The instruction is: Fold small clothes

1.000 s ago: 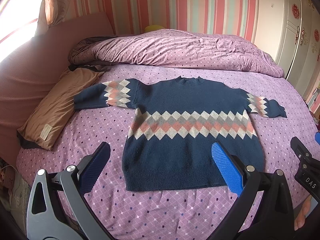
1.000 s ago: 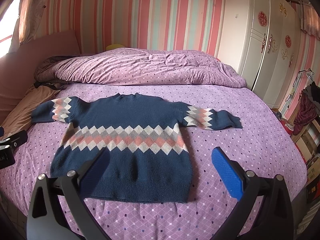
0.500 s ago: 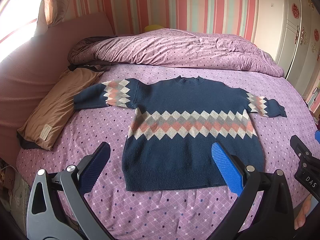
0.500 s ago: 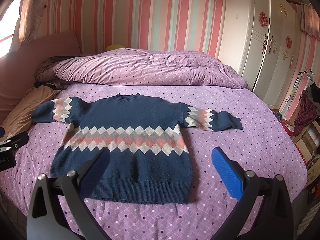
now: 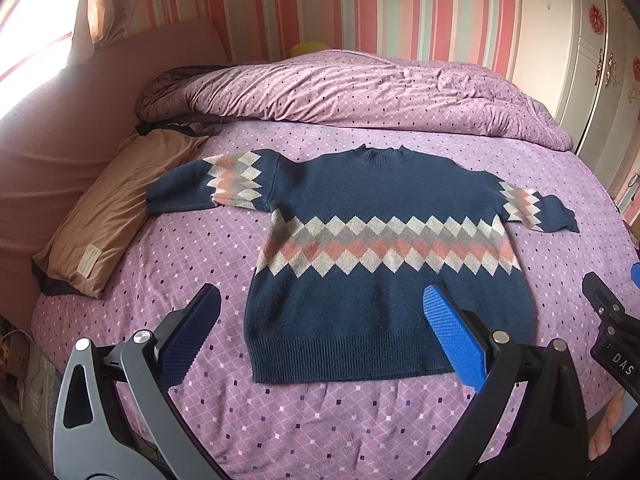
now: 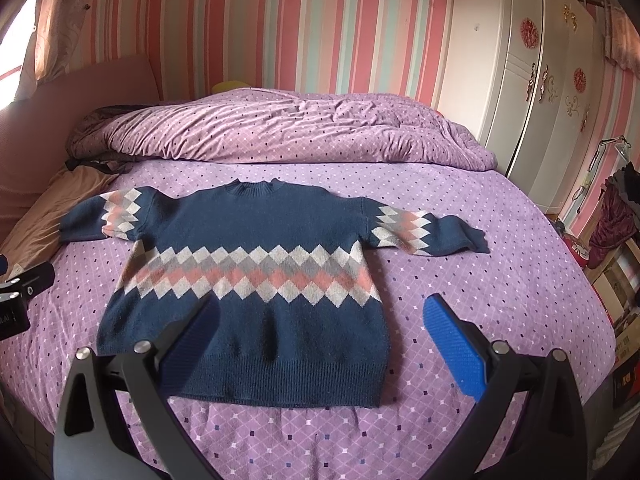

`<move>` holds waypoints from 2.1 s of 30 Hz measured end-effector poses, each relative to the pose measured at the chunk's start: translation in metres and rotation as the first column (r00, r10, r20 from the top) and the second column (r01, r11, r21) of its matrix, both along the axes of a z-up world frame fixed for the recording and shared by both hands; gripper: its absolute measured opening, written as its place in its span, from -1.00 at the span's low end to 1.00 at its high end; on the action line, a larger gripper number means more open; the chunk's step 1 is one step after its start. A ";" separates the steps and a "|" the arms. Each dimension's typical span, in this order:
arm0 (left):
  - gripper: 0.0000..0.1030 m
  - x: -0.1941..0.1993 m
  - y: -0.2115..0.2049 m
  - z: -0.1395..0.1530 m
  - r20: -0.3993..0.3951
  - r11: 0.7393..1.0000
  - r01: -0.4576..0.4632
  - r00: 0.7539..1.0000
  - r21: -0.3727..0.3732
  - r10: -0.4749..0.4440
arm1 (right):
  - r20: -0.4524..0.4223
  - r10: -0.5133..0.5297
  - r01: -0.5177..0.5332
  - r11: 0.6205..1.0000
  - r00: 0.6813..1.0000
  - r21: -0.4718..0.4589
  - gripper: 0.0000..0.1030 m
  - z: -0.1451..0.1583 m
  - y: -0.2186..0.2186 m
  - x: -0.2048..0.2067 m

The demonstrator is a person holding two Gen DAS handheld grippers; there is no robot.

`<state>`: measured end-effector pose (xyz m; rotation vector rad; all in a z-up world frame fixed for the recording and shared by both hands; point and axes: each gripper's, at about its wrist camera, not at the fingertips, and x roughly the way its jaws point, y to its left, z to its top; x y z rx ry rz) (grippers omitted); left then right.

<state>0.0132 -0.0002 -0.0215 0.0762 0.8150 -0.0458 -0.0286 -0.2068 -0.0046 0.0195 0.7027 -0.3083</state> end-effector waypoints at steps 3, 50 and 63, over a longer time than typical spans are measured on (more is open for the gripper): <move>0.94 0.006 0.004 -0.002 -0.003 1.000 0.008 1.000 -0.022 -0.008 | 0.005 0.001 -0.001 1.000 1.000 0.006 0.97 -0.003 -0.002 0.001; 0.94 0.372 0.364 -0.245 -0.109 0.941 -0.266 0.963 -0.210 0.248 | -0.163 0.310 -0.325 0.943 0.937 -0.074 0.97 -0.190 0.139 0.377; -0.26 0.421 0.403 -0.274 -0.193 0.897 -0.425 0.897 -0.125 0.398 | -0.170 0.314 -0.336 0.935 0.934 -0.115 0.97 -0.184 0.141 0.383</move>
